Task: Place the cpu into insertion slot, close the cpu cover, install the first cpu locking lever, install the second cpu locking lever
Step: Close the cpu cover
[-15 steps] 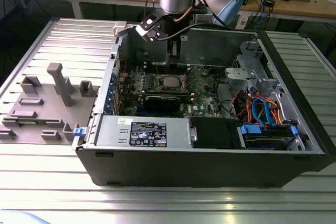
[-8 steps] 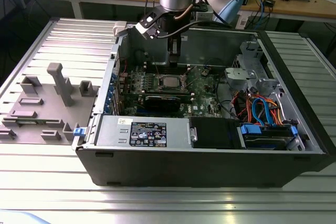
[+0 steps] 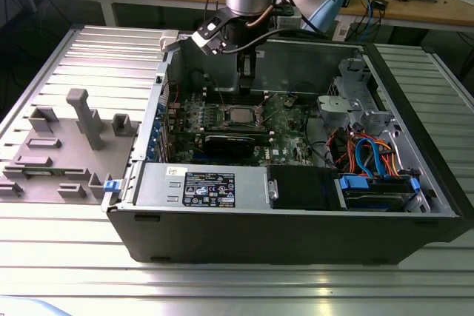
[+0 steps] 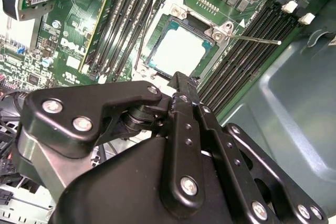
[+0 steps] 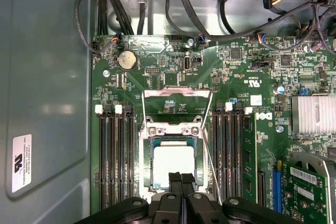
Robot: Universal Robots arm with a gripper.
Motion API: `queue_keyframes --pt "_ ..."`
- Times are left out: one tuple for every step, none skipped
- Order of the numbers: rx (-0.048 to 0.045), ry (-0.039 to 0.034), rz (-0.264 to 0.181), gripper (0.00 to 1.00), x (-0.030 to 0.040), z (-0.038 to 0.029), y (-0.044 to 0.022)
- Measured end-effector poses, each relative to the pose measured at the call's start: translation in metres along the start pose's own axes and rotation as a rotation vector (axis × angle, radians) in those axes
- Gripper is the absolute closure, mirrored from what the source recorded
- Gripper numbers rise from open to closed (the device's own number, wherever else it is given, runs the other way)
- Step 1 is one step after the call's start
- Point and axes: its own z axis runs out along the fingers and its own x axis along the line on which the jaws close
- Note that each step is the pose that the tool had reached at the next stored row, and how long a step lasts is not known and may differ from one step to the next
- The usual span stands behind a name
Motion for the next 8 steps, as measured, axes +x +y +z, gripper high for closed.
queue_keyframes --pt "0.0005 0.0000 0.000 0.89 0.0000 0.0000 0.0006" --pt "0.0006 0.0000 0.000 0.89 0.0000 0.0001 0.0010" --pt "0.0007 0.0000 0.000 0.89 0.0000 0.0001 0.0013" --pt "0.0008 0.0000 0.000 0.89 0.0000 0.0001 0.0017" --pt "0.0008 0.0000 0.000 0.89 0.0000 0.0001 0.0021" --pt "0.0008 0.0000 0.000 0.89 0.0000 0.0001 0.0025" --pt "0.0008 0.0000 0.000 0.89 0.0000 0.0002 0.0028" --pt "0.0008 0.0000 0.000 0.89 0.0000 0.0002 0.0029"
